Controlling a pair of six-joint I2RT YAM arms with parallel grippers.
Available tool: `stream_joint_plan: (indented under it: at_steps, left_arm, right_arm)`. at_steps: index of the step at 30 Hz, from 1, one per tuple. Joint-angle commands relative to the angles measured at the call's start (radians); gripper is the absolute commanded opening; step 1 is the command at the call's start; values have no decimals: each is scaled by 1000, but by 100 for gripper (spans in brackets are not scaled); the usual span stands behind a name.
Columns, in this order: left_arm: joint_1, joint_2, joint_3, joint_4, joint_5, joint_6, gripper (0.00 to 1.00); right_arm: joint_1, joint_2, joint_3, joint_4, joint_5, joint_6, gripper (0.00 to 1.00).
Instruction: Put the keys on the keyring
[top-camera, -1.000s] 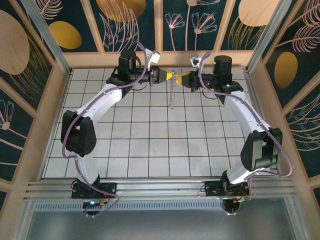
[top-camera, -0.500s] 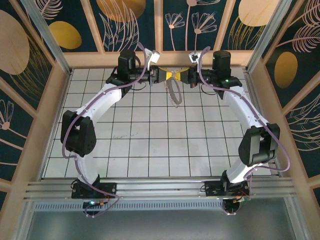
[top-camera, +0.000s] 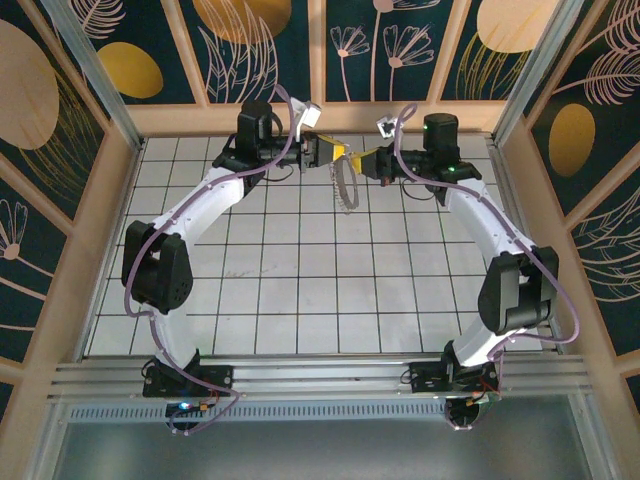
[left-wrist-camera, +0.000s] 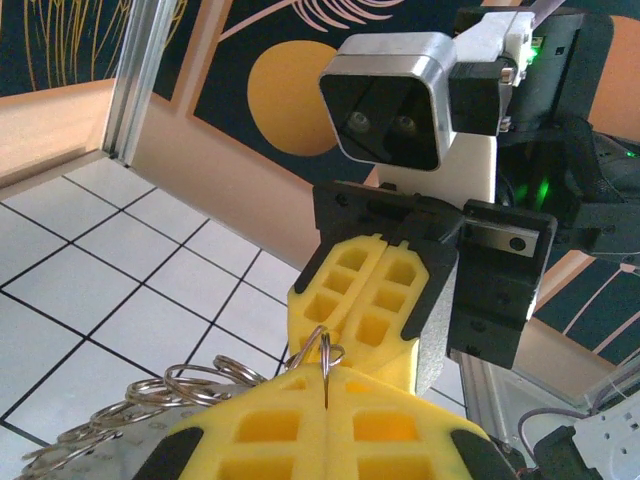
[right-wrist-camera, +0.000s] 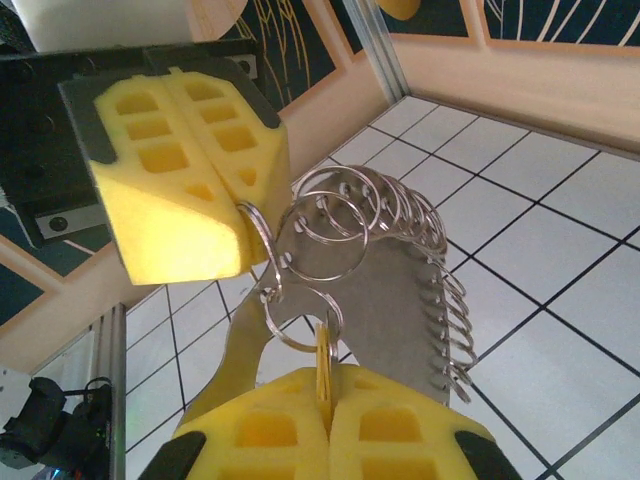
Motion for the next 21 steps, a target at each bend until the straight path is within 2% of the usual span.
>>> stream_joint_plan:
  at_steps: [1,21]
  left_arm:
    - [4,-33,5,24,13,6,0]
    - [4,-31,-1,31,11,-3,0]
  right_arm:
    - [-8,-45,3,31,-9,-11,0]
    - [-7,48,173,-65,-9,-55,0]
